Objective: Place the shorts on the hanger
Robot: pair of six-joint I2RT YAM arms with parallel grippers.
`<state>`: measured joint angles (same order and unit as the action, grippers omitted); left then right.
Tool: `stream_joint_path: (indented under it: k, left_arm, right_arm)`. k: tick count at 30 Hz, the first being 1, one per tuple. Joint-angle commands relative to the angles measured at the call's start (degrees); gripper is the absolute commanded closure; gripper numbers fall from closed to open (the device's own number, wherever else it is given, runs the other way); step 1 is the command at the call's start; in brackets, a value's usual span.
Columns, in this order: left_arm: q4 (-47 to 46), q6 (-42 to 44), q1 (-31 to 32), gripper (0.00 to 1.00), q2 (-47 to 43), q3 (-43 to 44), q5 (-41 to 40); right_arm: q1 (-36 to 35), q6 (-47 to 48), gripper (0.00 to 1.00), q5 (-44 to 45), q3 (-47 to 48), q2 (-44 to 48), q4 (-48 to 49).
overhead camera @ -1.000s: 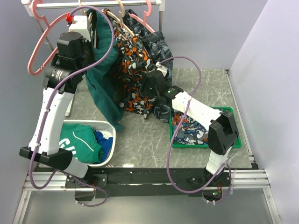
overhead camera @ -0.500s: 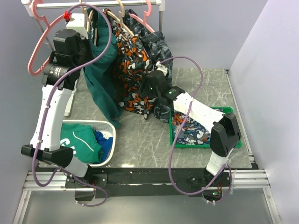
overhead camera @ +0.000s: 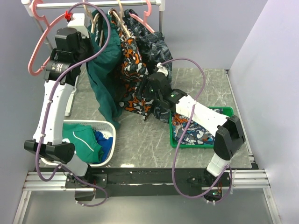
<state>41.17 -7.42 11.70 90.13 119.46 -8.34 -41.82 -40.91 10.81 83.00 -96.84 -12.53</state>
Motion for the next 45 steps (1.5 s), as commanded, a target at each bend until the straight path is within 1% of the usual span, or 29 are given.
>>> stream_joint_path:
  k: [1,2,3,5,6,8,9,12,14,15,16,18,19,20,21,22,24,25,27,28,30,31,33,34,36,37,40,42,45]
  left_arm:
    - [-6.19,-2.42,-0.1,0.93,-4.16,-2.29,2.1]
    - [-6.36,-2.68,-0.1,0.87,-4.61,-3.34,2.27]
    - [-6.45,-3.38,-0.1,0.76,-5.13,-3.7,3.14]
    - [-6.45,-4.0,-0.1,0.64,-6.45,-4.41,4.73]
    - [-6.02,-4.88,-0.1,0.43,-6.89,-4.41,5.0]
    - [-6.1,-5.58,-0.1,0.22,-8.73,-5.37,4.65]
    - [-6.19,-6.54,-0.1,0.03,-9.61,-5.81,4.12]
    - [-5.05,-8.74,-0.02,0.04,-12.43,-6.43,2.63]
    - [-4.52,-9.71,0.07,0.04,-14.71,-7.83,5.07]
    - [-4.69,-10.68,0.33,0.04,-15.59,-8.71,5.61]
    - [-5.21,-11.03,2.51,0.04,-17.6,-9.76,4.48]
    - [-5.48,-10.95,6.29,0.04,-19.02,-12.58,1.5]
    - [-5.22,-10.95,11.36,0.04,-19.81,-13.28,-0.78]
    - [-5.05,-10.86,14.19,0.03,-19.99,-14.59,-4.8]
    - [-5.04,-11.21,16.92,0.04,-20.25,-15.3,-6.32]
    - [-5.39,-11.56,22.17,0.04,-20.95,-16.27,-7.91]
    - [-6.97,-12.96,27.12,0.03,-21.74,-19.87,-11.78]
    - [-7.41,-13.67,31.67,0.04,-22.44,-22.32,-12.92]
    - [-8.64,-15.33,36.26,0.04,-22.89,-25.22,-15.99]
    - [-9.26,-15.95,41.16,0.04,-23.24,-28.55,-17.31]
    - [-11.79,-17.8,45.84,0.04,-23.42,-32.69,-20.38]
    - [-12.94,-18.5,49.26,0.04,-24.03,-37.41,-20.66]
    - [-16.53,-21.31,51.22,0.04,-25.86,-42.62,-20.67]
    - [-18.04,-21.93,51.75,0.04,-27.01,-48.12,-19.88]
    - [-22.86,-24.39,51.75,0.04,-31.3,-53.86,-18.82]
    - [-24.45,-25.09,51.75,0.04,-32.72,-58.77,-17.95]
    - [-27.79,-28.96,51.75,0.04,-37.47,-66.43,-15.93]
    - [-26.41,-30.54,51.75,0.04,-38.27,-67.77,-16.7]
    - [-21.66,-31.34,51.84,0.04,-37.22,-67.69,-19.61]
  right_arm:
    - [-0.63,-0.4,0.32,-0.52,-0.56,3.5,2.96]
    - [-0.8,-0.4,0.32,-0.53,-0.47,3.76,3.04]
    - [-1.33,-0.32,0.32,-0.7,-0.3,3.85,2.96]
    - [-1.77,-0.05,0.32,-0.61,0.14,4.37,2.6]
    - [-2.12,-0.14,0.31,-0.61,0.32,4.46,2.43]
    - [-2.74,0.12,0.31,-1.23,0.58,5.16,2.16]
    - [-3.0,0.12,0.31,-1.4,0.58,5.52,1.99]
    - [-4.14,0.39,0.29,-1.67,-0.21,7.36,2.16]
    - [-5.02,0.65,0.27,-2.11,-0.73,8.85,1.9]
    - [-5.37,0.56,0.05,-2.02,-1.0,9.55,1.73]
    - [-5.55,0.65,0.0,-2.19,-1.35,11.04,1.46]
    - [-6.34,0.91,0.0,-1.85,-3.19,13.15,1.46]
    - [-6.51,0.92,0.0,-1.58,-3.89,15.69,1.63]
    - [-6.86,1.0,0.0,-1.41,-5.64,17.19,1.55]
    - [-7.04,0.92,0.0,-0.62,-6.53,18.69,1.55]
    - [-7.22,1.0,0.0,-0.35,-7.41,21.92,1.11]
    - [-7.66,0.92,0.0,1.4,-10.74,25.54,0.85]
    - [-7.83,0.65,0.0,1.93,-13.28,29.47,0.32]
    - [-8.01,0.3,0.0,3.51,-16.36,33.62,-0.56]
    - [-8.1,-0.14,0.0,4.91,-19.95,38.17,-0.91]
    - [-8.01,-0.93,0.0,6.5,-23.57,42.85,-1.79]
    - [-8.1,-1.37,0.0,8.07,-27.07,47.48,-2.92]
    - [-8.01,-2.07,0.0,9.31,-30.78,54.34,-4.5]
    - [-7.92,-2.6,0.0,10.1,-33.67,56.13,-5.3]
    - [-8.01,-3.13,0.0,10.98,-35.88,60.6,-8.45]
    - [-7.92,-4.26,0.0,11.42,-37.98,61.84,-9.51]
    - [-7.92,-6.11,0.0,11.96,-43.34,67.38,-11.19]
    - [-7.92,-6.82,0.0,11.96,-45.72,71.24,-11.37]
    - [-8.01,-8.49,0.0,12.66,-48.55,73.89,-12.16]
